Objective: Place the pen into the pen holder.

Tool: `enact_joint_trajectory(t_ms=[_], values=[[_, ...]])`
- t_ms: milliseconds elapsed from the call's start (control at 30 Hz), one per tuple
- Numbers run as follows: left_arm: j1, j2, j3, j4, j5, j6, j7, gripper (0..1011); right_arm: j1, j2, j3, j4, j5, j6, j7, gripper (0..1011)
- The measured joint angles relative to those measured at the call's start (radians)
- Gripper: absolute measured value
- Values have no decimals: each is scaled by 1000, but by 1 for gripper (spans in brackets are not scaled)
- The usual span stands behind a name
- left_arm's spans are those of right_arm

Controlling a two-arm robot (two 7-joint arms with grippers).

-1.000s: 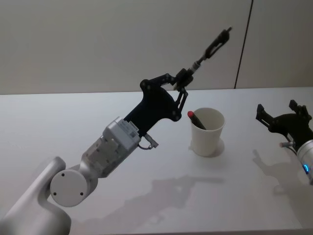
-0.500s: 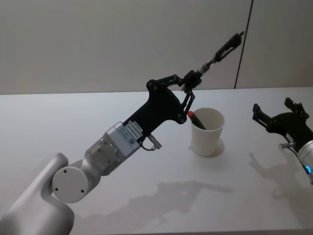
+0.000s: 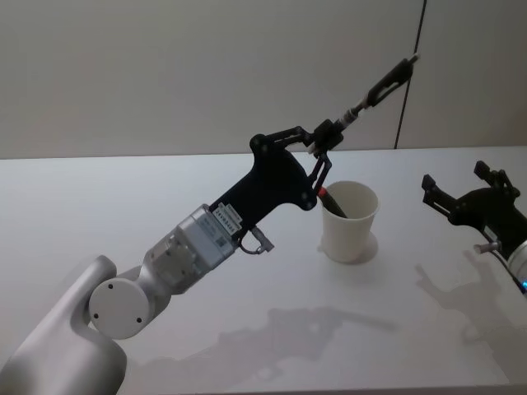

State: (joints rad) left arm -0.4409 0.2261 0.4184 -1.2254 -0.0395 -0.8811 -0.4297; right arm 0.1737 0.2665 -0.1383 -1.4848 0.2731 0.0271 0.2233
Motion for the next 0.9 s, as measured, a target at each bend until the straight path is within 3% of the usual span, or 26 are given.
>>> enact_joint_trajectory(t_ms=[500,900], values=[[-3,-1,0,4,-3,-7,-7,125,-22,29,13,-46,53,-32,132,1002],[-4,-2,0,6,-4,-9,-9,126,-34,54,25,-88,143,-60,272,1001]])
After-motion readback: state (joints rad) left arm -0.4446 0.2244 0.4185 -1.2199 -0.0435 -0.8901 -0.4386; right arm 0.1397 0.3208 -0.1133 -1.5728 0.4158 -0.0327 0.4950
